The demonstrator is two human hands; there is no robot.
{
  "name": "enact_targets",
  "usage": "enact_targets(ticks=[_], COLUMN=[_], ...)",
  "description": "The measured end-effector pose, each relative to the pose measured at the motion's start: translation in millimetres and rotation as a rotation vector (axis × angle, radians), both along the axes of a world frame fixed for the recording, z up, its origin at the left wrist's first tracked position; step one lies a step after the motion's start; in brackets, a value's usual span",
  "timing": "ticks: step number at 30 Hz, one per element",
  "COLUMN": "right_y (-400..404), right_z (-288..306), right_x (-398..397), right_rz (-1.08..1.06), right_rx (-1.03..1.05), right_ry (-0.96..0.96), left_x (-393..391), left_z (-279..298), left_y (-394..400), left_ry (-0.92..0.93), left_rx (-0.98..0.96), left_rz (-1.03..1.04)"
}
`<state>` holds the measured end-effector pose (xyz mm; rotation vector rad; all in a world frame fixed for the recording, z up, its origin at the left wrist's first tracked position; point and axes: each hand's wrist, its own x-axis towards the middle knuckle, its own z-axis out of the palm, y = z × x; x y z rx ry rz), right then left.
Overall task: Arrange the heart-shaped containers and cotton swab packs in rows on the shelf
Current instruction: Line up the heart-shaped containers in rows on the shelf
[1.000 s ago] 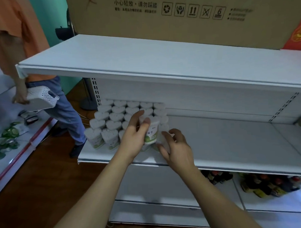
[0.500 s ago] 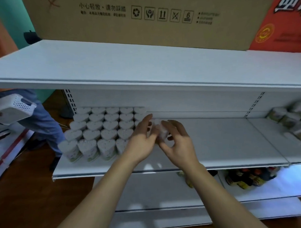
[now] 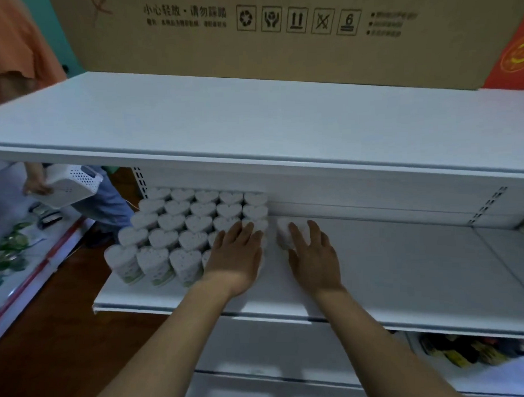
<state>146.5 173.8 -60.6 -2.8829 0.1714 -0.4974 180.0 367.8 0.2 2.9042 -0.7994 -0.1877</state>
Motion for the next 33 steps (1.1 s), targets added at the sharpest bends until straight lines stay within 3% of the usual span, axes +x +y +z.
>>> enact_targets(ticks=[18,27,33], right_y=[-2,-4,-15], right_z=[28,28,32], right_x=[82,71,33], right_rz=[0.040,0.016,-0.056], right_rx=[-0.088,-0.049,-0.061], right_ry=[0.322,0.336,0.248], left_x=[10,13,8], left_z=[7,9,21], left_y=[5,7,-5], left_ry=[-0.058,-0.068,-0.123], left_rx=[-0.072,-0.106,-0.157], left_rz=[-0.036,-0.013,0.019])
